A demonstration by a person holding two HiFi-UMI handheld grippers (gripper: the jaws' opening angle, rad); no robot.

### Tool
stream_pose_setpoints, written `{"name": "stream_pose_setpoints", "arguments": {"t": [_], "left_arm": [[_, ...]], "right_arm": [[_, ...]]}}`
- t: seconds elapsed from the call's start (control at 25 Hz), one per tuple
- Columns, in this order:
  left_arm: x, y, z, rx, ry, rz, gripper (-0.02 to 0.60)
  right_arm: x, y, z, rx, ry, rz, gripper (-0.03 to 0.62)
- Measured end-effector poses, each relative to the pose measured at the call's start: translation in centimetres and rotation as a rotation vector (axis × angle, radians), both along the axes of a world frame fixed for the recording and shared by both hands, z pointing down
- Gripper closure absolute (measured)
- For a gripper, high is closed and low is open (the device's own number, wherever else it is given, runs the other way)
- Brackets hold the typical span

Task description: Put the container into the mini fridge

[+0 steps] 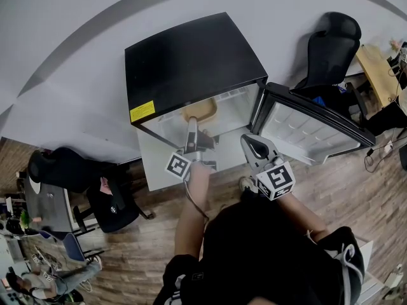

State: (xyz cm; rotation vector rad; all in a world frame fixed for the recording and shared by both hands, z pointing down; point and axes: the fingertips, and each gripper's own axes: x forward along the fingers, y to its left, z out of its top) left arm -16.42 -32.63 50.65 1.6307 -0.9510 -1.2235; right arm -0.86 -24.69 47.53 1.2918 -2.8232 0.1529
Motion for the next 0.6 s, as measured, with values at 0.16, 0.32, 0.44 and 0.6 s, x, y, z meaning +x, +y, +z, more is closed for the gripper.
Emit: {"name": "stream_pose_setpoints", "arguments": {"t": [0.16,0.32,0.44,0.6], "left_arm": [[0.2,0.0,-0.3,0.004,-0.029,0.001,0.233],[0.5,0.4,-0.3,0.015,-0.060,0.007,0.225],[1.0,0.7,-0.2,0.027,-0.097,0.022,0.210],[1.4,1.0,0.4,0.019,-0.196,0.034,0.199]], "right_arm": [[0.1,0.0,0.1,0.001,0.003,0.004,0.582],[0.2,0.0,0.1,-0.002,0.000,0.010,0.581],[0.3,-0.1,0.1,-0.001,-0.003,0.011,0.581],[0.3,-0.1,0.2,-0.007,-0.005,0.011,0.581]]}}
